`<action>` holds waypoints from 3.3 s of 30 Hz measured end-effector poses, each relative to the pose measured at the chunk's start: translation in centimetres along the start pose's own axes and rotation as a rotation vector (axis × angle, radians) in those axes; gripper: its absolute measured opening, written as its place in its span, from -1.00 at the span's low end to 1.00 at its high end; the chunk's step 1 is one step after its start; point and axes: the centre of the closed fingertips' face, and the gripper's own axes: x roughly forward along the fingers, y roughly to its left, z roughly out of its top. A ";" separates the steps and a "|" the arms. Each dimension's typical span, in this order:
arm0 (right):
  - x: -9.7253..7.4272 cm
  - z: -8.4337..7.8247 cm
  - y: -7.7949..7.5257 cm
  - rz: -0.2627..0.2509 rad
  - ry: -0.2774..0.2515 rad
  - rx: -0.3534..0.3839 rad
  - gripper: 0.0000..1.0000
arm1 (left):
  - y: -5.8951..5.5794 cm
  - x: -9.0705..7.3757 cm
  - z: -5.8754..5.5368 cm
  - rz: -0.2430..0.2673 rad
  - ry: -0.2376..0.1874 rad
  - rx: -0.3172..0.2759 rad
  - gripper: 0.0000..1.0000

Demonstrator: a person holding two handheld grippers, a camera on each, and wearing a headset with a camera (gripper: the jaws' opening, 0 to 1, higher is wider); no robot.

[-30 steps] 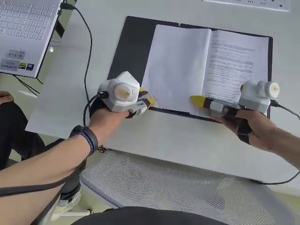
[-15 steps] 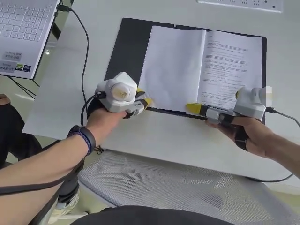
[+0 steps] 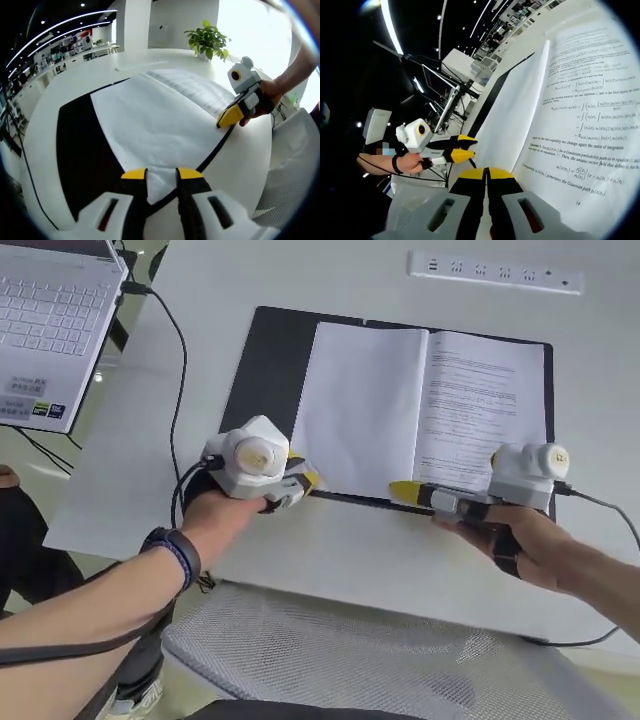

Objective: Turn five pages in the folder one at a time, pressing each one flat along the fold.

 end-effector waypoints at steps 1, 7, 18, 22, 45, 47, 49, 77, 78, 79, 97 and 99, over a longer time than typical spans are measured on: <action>0.0 0.0 0.0 -0.005 0.003 -0.005 -1.00 | 0.0 0.0 0.1 0.001 -0.001 -0.003 -0.58; 0.0 -0.1 0.0 -0.028 0.004 -0.002 -1.00 | -0.4 -0.4 0.8 -0.001 -0.013 -0.002 -0.56; 0.0 -0.3 0.6 -0.045 0.004 -0.004 -0.93 | -0.8 -2.0 1.7 0.010 -0.039 -0.012 -0.49; -0.3 0.0 1.0 -0.047 0.004 -0.012 -0.84 | -0.9 -2.6 2.0 0.012 -0.049 -0.016 -0.44; -7.9 5.3 1.0 -0.218 -0.054 -0.315 -0.27 | -1.4 -4.6 4.8 -0.006 -0.100 0.000 -0.18; -8.7 5.5 0.8 -0.235 -0.060 -0.334 -0.21 | -1.4 -4.7 4.9 -0.010 -0.100 0.005 -0.15; -9.7 5.6 0.8 -0.257 -0.069 -0.351 -0.19 | -1.6 -4.9 5.0 -0.018 -0.096 0.022 -0.11; -18.6 5.5 2.0 -0.428 -0.077 -0.546 0.25 | -2.6 -9.6 6.5 -0.043 -0.146 0.081 0.33; -18.7 5.4 2.0 -0.429 -0.075 -0.546 0.27 | -2.7 -9.8 6.5 -0.043 -0.147 0.080 0.34; -18.8 5.2 2.1 -0.433 -0.072 -0.551 0.27 | -2.7 -9.9 6.6 -0.041 -0.155 0.072 0.37; -20.0 2.7 2.6 -0.469 -0.084 -0.521 0.38 | -3.2 -11.4 5.6 -0.019 -0.181 0.009 0.48; -20.1 2.5 2.5 -0.473 -0.084 -0.515 0.38 | -3.2 -11.5 5.7 -0.019 -0.182 0.011 0.48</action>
